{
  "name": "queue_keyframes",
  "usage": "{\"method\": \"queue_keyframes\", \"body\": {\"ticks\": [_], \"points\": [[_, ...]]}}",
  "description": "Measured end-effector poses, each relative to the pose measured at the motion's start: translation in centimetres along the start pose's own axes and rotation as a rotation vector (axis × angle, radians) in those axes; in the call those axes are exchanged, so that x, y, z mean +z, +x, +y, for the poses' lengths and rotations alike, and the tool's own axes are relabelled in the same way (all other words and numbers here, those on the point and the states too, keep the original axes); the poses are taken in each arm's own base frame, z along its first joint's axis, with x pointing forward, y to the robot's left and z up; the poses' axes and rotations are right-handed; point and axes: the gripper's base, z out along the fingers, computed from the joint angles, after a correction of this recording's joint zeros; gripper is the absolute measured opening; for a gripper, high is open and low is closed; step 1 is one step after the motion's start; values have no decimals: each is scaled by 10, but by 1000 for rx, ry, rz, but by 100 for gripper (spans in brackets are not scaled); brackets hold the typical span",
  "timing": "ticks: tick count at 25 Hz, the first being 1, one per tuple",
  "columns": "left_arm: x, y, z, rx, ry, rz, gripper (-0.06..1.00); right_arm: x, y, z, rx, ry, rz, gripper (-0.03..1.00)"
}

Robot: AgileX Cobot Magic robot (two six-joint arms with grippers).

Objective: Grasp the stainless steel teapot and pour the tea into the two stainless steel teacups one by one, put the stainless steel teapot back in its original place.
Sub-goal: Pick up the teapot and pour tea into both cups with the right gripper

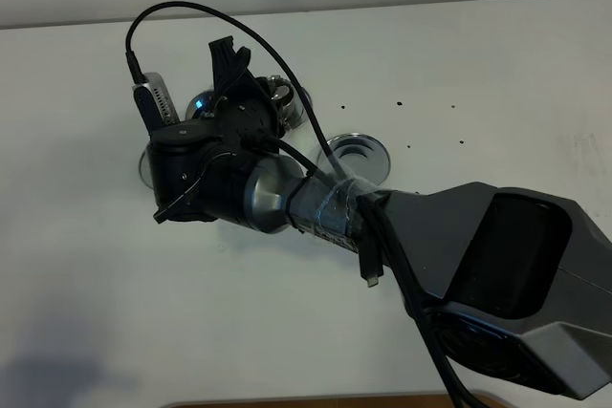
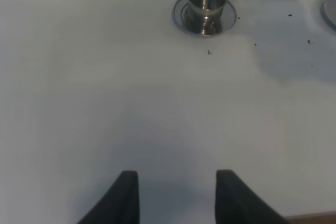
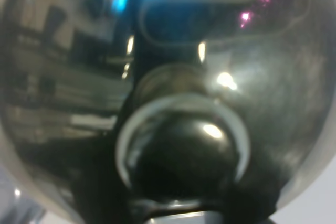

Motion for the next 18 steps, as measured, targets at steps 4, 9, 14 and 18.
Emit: {"method": "queue_keyframes", "body": {"ticks": [4,9,14,18], "points": [[0,0,0,0,0,0,39,4,-4,4,-33,11,2,19],[0,0,0,0,0,0,39,5,-4,3,-64,34,9,19],[0,0,0,0,0,0,39,5,-4,1,-94,57,8,19],[0,0,0,0,0,0,39,5,-5,-2,-137,88,0,19]]}}
